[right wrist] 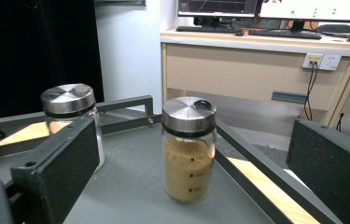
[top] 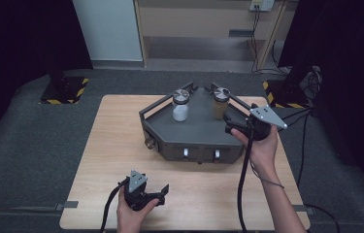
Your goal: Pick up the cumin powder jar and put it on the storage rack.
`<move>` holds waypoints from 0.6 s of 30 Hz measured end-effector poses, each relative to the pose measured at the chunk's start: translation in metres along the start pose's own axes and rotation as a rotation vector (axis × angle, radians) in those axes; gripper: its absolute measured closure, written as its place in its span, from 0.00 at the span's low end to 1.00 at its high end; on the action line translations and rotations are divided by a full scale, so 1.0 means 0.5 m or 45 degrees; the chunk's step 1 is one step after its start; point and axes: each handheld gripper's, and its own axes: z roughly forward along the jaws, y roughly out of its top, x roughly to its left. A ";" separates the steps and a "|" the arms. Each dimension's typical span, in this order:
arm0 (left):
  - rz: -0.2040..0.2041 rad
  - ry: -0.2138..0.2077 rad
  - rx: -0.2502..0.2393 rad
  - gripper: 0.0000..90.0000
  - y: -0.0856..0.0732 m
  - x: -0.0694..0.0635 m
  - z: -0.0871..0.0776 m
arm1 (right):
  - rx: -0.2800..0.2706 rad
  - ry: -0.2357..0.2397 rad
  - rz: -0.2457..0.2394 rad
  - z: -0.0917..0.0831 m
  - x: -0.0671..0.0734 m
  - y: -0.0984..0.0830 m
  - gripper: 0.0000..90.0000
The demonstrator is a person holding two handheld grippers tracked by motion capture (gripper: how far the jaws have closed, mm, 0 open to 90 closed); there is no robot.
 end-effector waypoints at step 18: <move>0.021 0.032 -0.020 0.01 -0.004 -0.013 -0.006 | -0.062 -0.040 -0.012 -0.146 -0.007 -0.020 0.03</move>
